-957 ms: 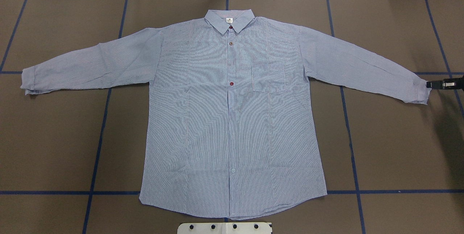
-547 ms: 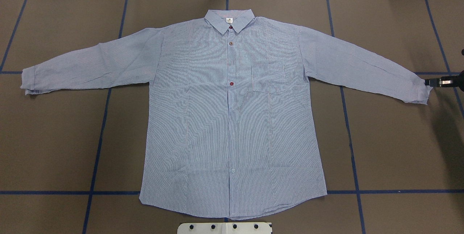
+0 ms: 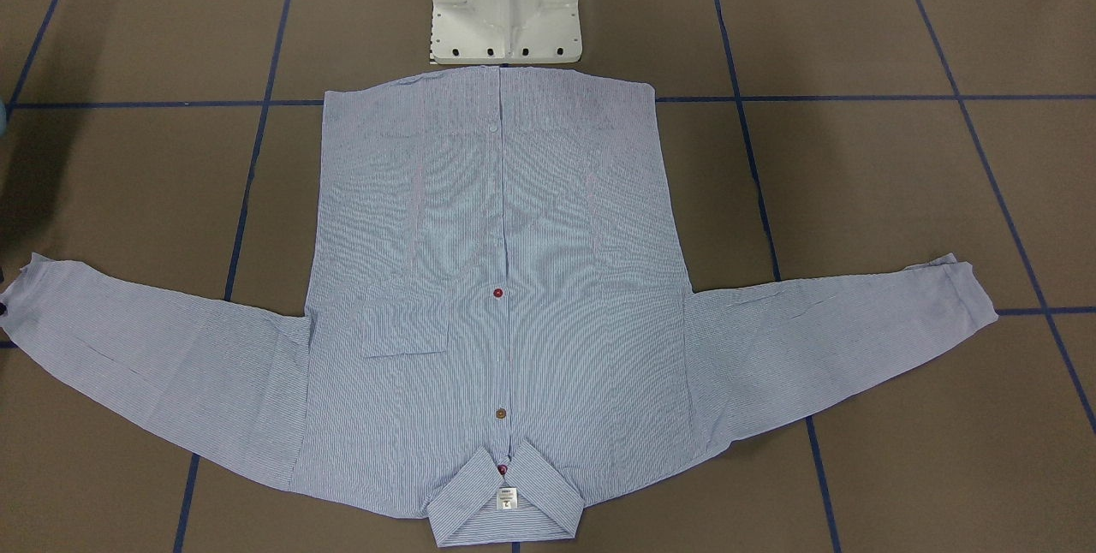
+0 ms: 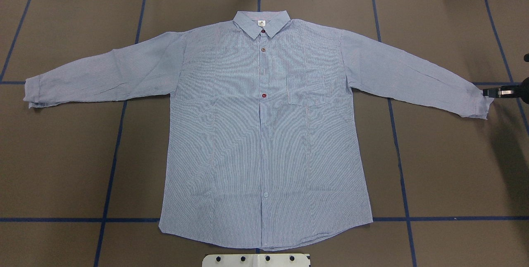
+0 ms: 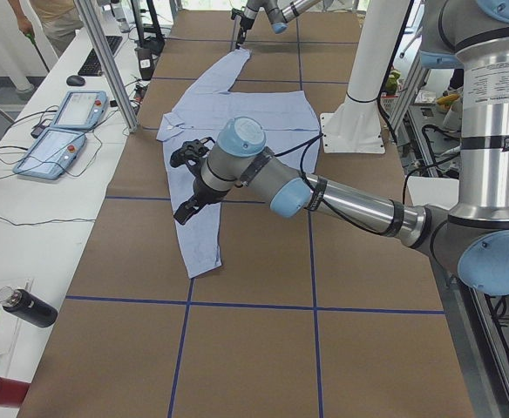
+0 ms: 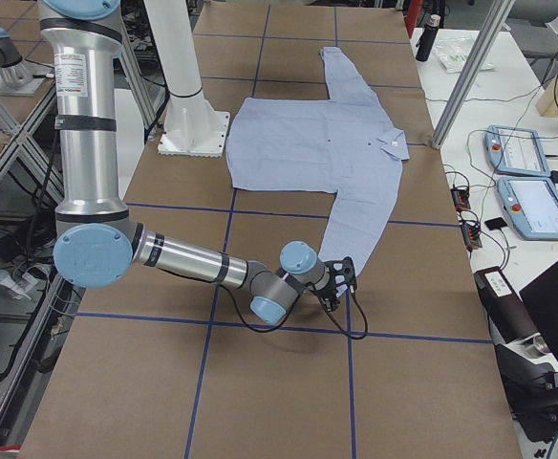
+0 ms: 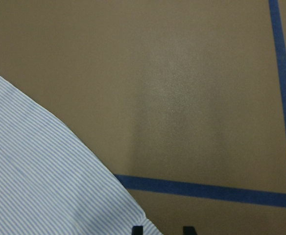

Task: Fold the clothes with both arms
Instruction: 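Lower the right gripper to the cuff of the sleeve nearest it and grasp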

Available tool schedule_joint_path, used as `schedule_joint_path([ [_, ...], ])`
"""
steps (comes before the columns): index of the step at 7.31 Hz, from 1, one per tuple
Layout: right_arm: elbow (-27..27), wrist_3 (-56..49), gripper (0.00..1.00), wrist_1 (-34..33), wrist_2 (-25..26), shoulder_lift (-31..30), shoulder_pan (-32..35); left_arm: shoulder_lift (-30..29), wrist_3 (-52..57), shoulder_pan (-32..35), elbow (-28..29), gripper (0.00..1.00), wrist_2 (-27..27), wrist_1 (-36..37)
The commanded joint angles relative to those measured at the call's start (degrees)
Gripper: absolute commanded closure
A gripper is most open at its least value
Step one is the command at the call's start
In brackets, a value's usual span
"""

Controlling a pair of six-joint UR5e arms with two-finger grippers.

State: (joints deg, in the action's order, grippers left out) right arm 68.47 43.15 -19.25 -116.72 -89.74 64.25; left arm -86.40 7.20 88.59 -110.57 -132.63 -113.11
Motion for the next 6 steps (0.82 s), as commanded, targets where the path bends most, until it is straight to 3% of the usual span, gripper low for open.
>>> schedule_joint_path([
  [1, 0.1, -0.1, 0.64, 0.2, -0.3, -0.5, 0.0, 0.0, 0.0, 0.0, -0.1, 0.0, 0.0, 0.0],
  [3, -0.1, -0.3, 0.57, 1.8, -0.2, -1.6, 0.0, 0.0, -0.1, 0.0, 0.0, 0.0, 0.0, 0.0],
  [6, -0.6, 0.0, 0.57, 1.7, 0.8, -1.3, -0.1, 0.0, 0.0, 0.0, 0.0, 0.0, 0.0, 0.0],
])
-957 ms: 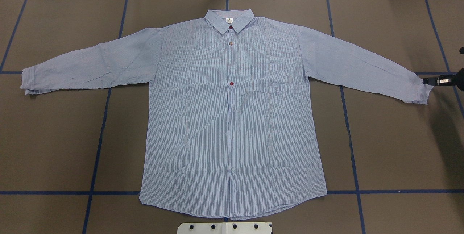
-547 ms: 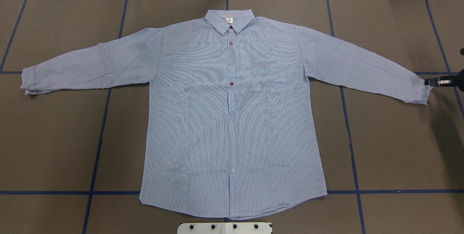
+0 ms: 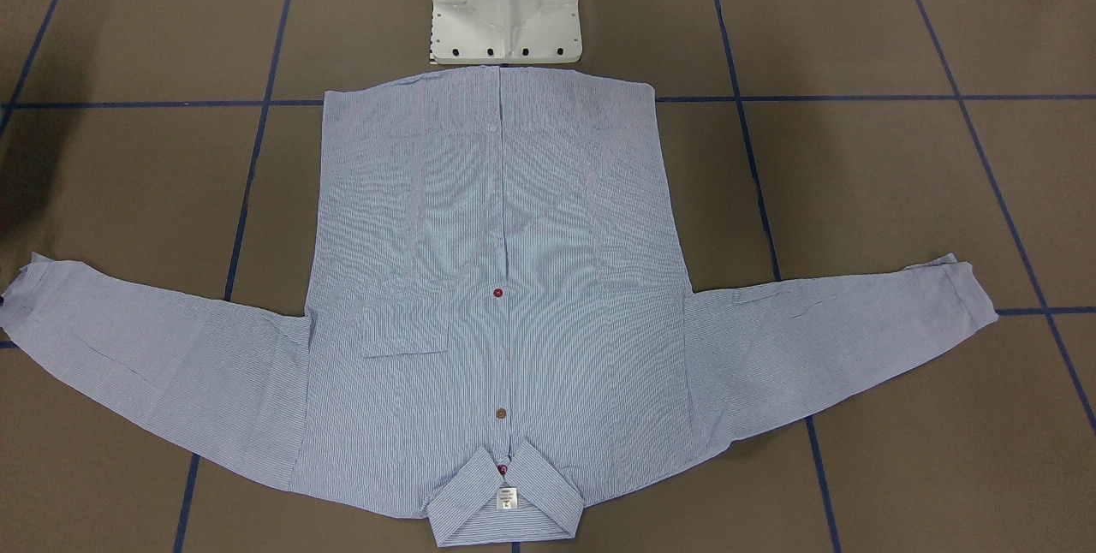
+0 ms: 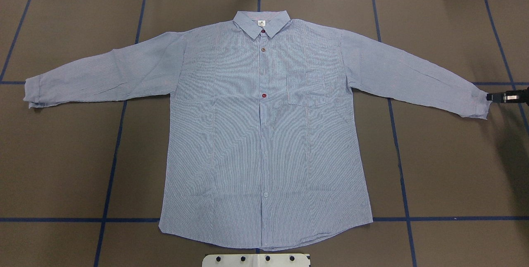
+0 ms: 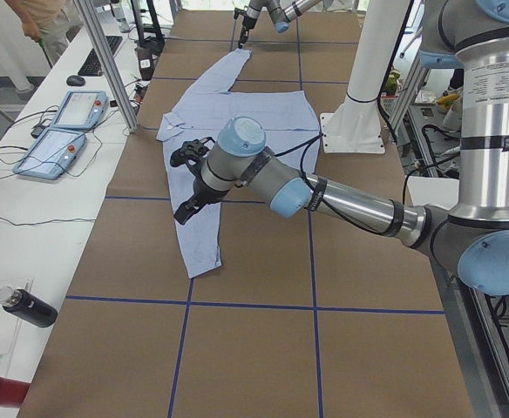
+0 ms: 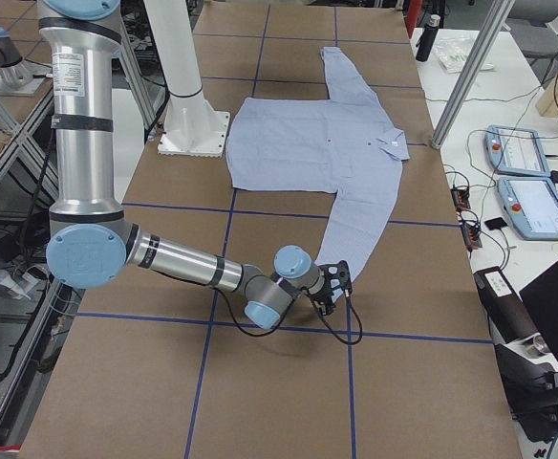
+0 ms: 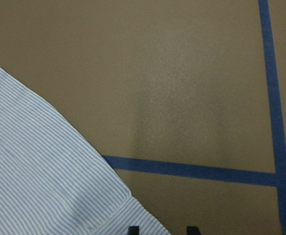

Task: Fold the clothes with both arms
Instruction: 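Lower the right gripper to the cuff of the sleeve nearest it and grasp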

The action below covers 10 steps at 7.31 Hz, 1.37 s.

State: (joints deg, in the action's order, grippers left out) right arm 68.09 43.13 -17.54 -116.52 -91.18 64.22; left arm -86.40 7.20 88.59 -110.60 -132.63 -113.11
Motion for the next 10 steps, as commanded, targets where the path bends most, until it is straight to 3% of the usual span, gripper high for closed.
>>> schedule_joint_path([
  [1, -0.2, 0.1, 0.6, -0.1, 0.9, 0.7, -0.3, 0.1, 0.1, 0.0, 0.0, 0.0, 0.0, 0.0],
  [5, -0.2, 1.4, 0.66, 0.0, 1.3, 1.5, -1.3, 0.1, 0.1, 0.1, -0.1, 0.0, 0.0, 0.0],
  [7, -0.2, 1.4, 0.74, 0.0, 1.2, 1.4, -1.3, 0.1, 0.1, 0.1, -0.1, 0.0, 0.0, 0.0],
  [9, 0.1, 1.3, 1.0, 0.5, 1.1, 1.1, -1.4, 0.1, 0.1, 0.1, -0.1, 0.0, 0.0, 0.0],
  [10, 0.4, 1.3, 1.0, 0.8, 1.1, 0.7, -1.3, 0.1, 0.1, 0.1, -0.1, 0.0, 0.0, 0.0],
])
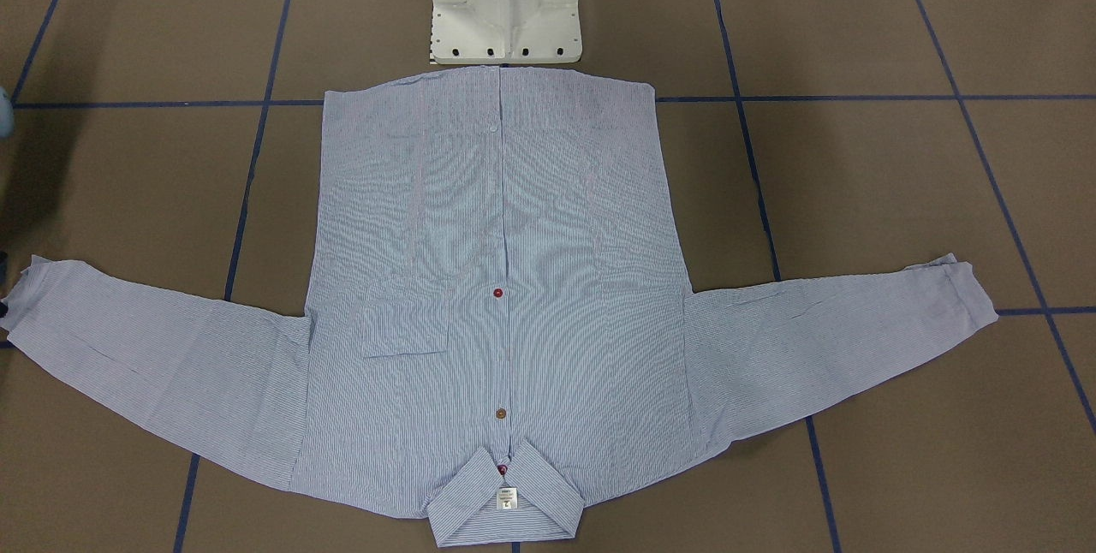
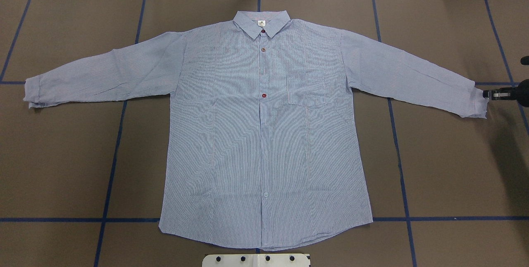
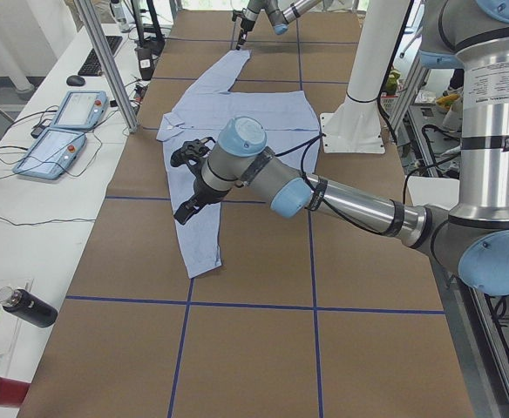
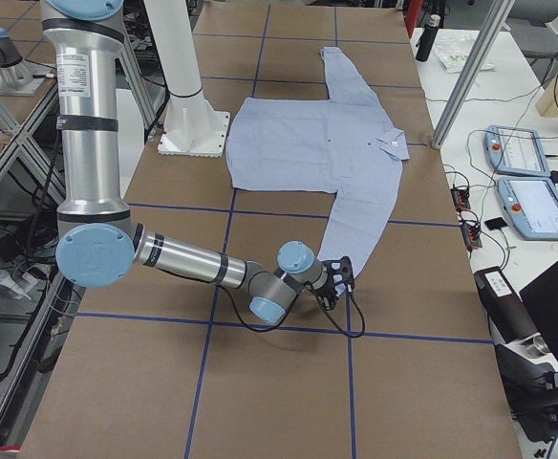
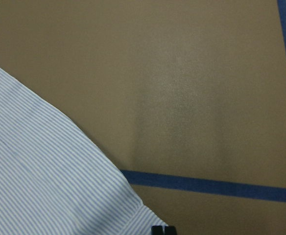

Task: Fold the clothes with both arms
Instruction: 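Lower the right gripper to the cuff of the sleeve nearest it and grasp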

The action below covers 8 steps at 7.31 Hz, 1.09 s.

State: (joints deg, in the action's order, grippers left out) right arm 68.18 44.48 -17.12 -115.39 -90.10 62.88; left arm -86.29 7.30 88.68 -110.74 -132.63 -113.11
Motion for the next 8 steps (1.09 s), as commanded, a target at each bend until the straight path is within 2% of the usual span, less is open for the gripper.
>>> schedule_joint_path([
  [1, 0.6, -0.3, 1.0, 0.4, -0.5, -0.8, 0.1, 0.0, 0.0, 0.0, 0.1, 0.0, 0.0, 0.0],
  [3, 1.6, -0.5, 1.0, -0.1, -1.0, -0.6, 0.1, 0.0, 0.0, 0.0, 0.0, 0.0, 0.0, 0.0],
  [5, 1.1, -2.6, 0.33, 0.2, -1.2, -0.7, 0.2, 0.0, -0.1, 0.0, 0.0, 0.0, 0.0, 0.0],
  [8, 0.8, -2.7, 0.3, 0.2, -2.5, -0.8, 1.0, 0.1, 0.0, 0.0, 0.0, 0.0, 0.0, 0.0],
])
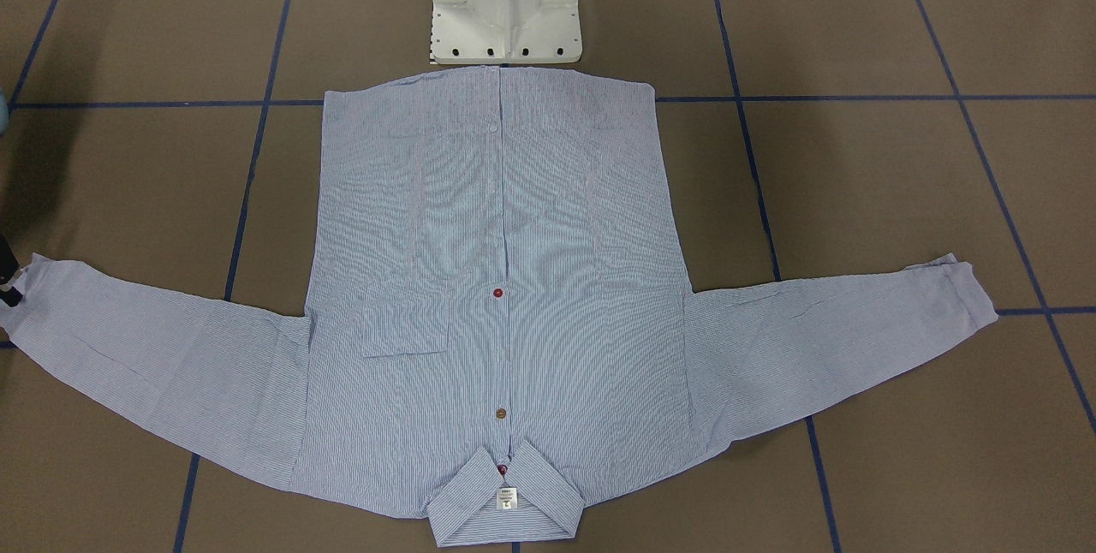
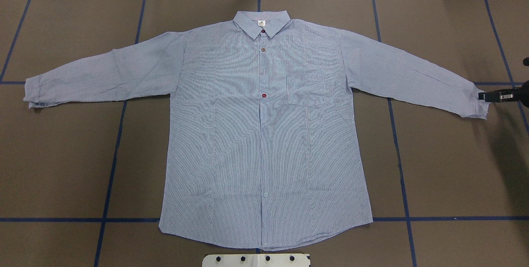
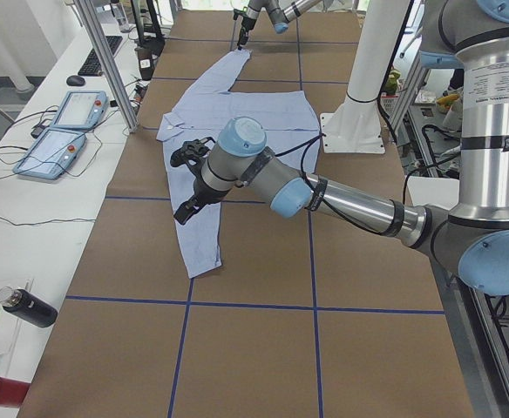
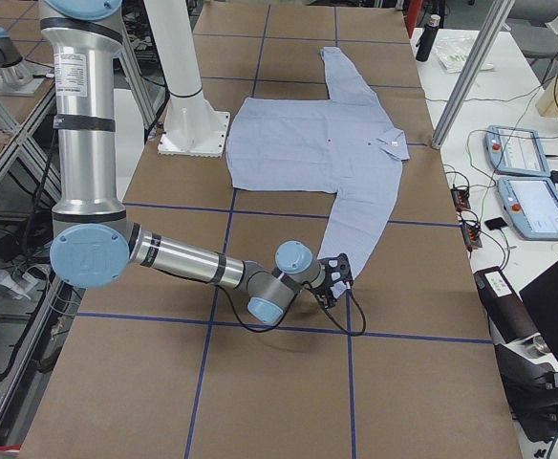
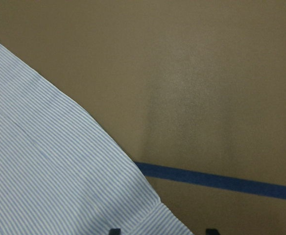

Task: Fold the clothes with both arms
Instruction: 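Lower the right gripper to the cuff of the sleeve nearest it and grasp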

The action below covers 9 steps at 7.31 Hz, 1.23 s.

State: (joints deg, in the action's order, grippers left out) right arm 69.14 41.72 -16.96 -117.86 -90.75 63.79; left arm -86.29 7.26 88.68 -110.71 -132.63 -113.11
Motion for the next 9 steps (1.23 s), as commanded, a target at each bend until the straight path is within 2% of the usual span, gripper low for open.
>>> schedule_joint_path([
  [1, -1.5, -0.1, 0.3, 0.2, 0.3, 0.0, 0.1, 0.1, 0.0, 0.1, 0.0, 0.0, 0.0, 0.0],
  [3, -1.6, 0.0, 0.38, 0.2, 0.7, 0.3, 0.0, 0.1, 0.0, 0.1, 0.0, 0.0, 0.0, 0.0],
  [5, -1.6, 0.3, 0.52, 0.2, 0.8, 0.5, 0.0, 0.1, 0.0, 0.1, 0.0, 0.0, 0.0, 0.0],
  [9, -1.8, 0.2, 0.52, 0.0, 2.9, 0.4, 0.0, 0.0, 0.0, 0.1, 0.0, 0.0, 0.0, 0.0],
])
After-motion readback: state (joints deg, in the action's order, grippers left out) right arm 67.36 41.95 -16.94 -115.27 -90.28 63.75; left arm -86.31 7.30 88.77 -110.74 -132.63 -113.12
